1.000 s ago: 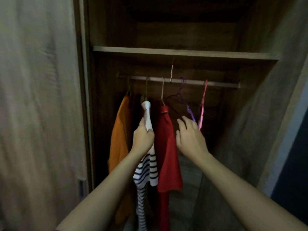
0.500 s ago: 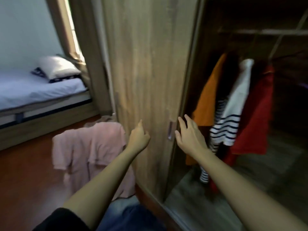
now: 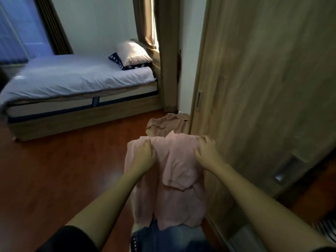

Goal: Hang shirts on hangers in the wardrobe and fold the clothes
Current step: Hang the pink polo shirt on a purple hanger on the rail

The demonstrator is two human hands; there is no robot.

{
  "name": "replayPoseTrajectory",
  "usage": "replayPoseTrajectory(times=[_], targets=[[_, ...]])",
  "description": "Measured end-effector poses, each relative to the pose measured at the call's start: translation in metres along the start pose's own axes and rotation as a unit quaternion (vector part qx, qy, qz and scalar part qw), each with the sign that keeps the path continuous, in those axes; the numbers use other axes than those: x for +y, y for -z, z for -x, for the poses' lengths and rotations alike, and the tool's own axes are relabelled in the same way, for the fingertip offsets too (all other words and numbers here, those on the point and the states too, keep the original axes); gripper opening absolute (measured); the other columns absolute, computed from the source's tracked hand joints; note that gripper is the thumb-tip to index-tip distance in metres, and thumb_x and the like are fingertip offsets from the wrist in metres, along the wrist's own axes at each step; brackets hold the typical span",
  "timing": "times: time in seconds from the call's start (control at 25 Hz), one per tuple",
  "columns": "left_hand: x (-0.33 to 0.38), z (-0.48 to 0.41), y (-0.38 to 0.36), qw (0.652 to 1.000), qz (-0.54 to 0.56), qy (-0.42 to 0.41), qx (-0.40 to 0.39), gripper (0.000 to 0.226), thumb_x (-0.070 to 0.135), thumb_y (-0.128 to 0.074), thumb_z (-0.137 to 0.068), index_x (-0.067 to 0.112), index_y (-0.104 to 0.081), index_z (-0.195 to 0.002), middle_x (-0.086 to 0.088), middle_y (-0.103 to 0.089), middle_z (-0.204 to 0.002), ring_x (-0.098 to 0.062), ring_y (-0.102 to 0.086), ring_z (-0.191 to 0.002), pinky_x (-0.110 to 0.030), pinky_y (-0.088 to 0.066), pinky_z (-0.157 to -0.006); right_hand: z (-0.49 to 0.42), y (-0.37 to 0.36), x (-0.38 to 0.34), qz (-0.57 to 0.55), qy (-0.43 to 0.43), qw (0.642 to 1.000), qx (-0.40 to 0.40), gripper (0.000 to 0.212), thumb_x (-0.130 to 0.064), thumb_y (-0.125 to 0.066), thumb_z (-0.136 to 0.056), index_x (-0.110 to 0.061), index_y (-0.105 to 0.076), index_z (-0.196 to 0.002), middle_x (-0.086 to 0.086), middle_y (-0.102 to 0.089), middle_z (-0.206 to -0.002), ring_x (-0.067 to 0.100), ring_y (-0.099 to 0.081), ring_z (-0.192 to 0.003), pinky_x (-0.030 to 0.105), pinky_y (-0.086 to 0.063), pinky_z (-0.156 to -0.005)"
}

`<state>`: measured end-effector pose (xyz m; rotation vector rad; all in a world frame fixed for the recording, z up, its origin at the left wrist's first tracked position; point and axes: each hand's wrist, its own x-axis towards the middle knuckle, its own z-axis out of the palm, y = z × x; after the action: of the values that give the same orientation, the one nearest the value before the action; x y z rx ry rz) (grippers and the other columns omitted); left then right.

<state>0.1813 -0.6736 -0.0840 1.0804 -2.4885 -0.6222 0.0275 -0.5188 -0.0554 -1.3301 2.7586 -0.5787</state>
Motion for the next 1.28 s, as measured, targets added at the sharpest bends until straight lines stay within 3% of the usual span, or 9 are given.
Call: replayPoseTrajectory(times=[0.16, 0.32, 0.52, 0.64, 0.8, 0.96, 1.04, 1.16, 1.28], targets=[[-0.032, -0.066, -0.01, 0.997, -0.06, 0.035, -0.026, 0.041, 0.029, -0.036, -0.098, 0.001, -0.049, -0.124, -0.021, -0.057, -0.125, -0.039, -0.055, -0.112, -0.045, -0.043, -0.09, -0.062, -0.036, -0.005, -0.003, -0.023, 1.0, -0.016, 0.078, -0.05, -0.012, -0.075, -0.003, -0.055, -0.119, 0.022, -0.056, -0.12, 0.038, -0.051, -0.109, 0.04, -0.039, -0.095], [-0.042, -0.105, -0.025, 0.987, -0.117, 0.08, -0.08, 0.052, 0.045, -0.03, -0.098, 0.002, -0.057, -0.109, -0.022, -0.062, -0.114, -0.039, -0.057, -0.105, -0.042, -0.041, -0.09, -0.102, -0.059, -0.018, 0.014, -0.066, 0.995, -0.074, 0.057, -0.046, -0.034, -0.095, -0.002, -0.047, -0.129, 0.02, -0.05, -0.133, 0.034, -0.044, -0.122, 0.037, -0.032, -0.101], [-0.036, -0.119, -0.031, 0.978, -0.085, 0.183, -0.049, 0.033, 0.033, -0.039, -0.096, 0.011, -0.061, -0.107, -0.014, -0.064, -0.114, -0.034, -0.058, -0.104, -0.04, -0.038, -0.093, -0.122, -0.073, -0.024, -0.084, -0.083, 0.992, -0.049, 0.028, -0.019, -0.05, -0.089, -0.008, -0.063, -0.11, 0.016, -0.064, -0.114, 0.033, -0.057, -0.104, 0.034, -0.045, -0.087], [-0.028, -0.11, -0.025, 0.981, 0.053, 0.16, 0.096, 0.03, 0.028, -0.037, -0.099, 0.01, -0.06, -0.102, -0.009, -0.067, -0.101, -0.03, -0.06, -0.096, -0.036, -0.042, -0.088, -0.124, -0.062, -0.016, -0.116, -0.06, 0.99, -0.056, 0.026, -0.006, -0.051, -0.085, -0.01, -0.062, -0.109, 0.015, -0.066, -0.107, 0.032, -0.06, -0.099, 0.033, -0.047, -0.084], [-0.034, -0.071, 0.005, 0.924, 0.313, 0.064, 0.212, 0.015, 0.022, -0.044, -0.098, 0.016, -0.056, -0.092, 0.012, -0.057, -0.078, -0.005, -0.053, -0.072, -0.01, -0.04, -0.061, -0.103, -0.04, 0.012, -0.133, -0.002, 0.991, 0.009, 0.04, 0.009, -0.051, -0.076, -0.007, -0.063, -0.11, 0.018, -0.06, -0.102, 0.033, -0.058, -0.094, 0.023, -0.038, -0.075], [-0.077, -0.053, 0.016, 0.926, 0.351, 0.097, 0.095, 0.015, 0.018, -0.051, -0.065, 0.024, -0.053, -0.078, 0.001, -0.057, -0.075, -0.02, -0.051, -0.072, -0.03, -0.04, -0.06, -0.074, -0.033, 0.038, -0.158, -0.038, 0.986, -0.034, 0.045, -0.001, -0.053, -0.081, -0.011, -0.053, -0.125, 0.017, -0.048, -0.113, 0.034, -0.054, -0.104, 0.032, -0.044, -0.091], [-0.08, -0.055, 0.016, 0.963, 0.234, 0.135, -0.018, 0.028, 0.03, -0.047, -0.063, 0.02, -0.063, -0.085, -0.001, -0.062, -0.083, -0.023, -0.054, -0.08, -0.03, -0.039, -0.063, -0.071, -0.037, 0.039, -0.154, -0.104, 0.979, -0.087, 0.042, -0.013, -0.052, -0.085, -0.009, -0.049, -0.127, 0.02, -0.054, -0.12, 0.036, -0.055, -0.109, 0.041, -0.046, -0.093], [-0.07, -0.061, 0.015, 0.98, 0.054, 0.048, -0.186, 0.047, 0.062, -0.057, -0.061, 0.019, -0.064, -0.078, 0.002, -0.063, -0.084, -0.02, -0.056, -0.08, -0.028, -0.036, -0.064, -0.072, -0.039, 0.031, -0.102, -0.196, 0.968, -0.116, 0.04, -0.035, -0.045, -0.091, -0.008, -0.056, -0.119, 0.02, -0.061, -0.115, 0.036, -0.058, -0.103, 0.038, -0.047, -0.085], [-0.065, -0.071, 0.013, 0.978, -0.037, 0.029, -0.201, 0.037, 0.043, -0.067, -0.068, 0.012, -0.066, -0.089, -0.01, -0.066, -0.1, -0.029, -0.06, -0.096, -0.03, -0.04, -0.071, -0.075, -0.032, 0.028, -0.096, -0.206, 0.967, -0.114, 0.025, -0.033, -0.05, -0.077, -0.017, -0.064, -0.091, 0.014, -0.066, -0.1, 0.035, -0.061, -0.098, 0.042, -0.048, -0.088]])
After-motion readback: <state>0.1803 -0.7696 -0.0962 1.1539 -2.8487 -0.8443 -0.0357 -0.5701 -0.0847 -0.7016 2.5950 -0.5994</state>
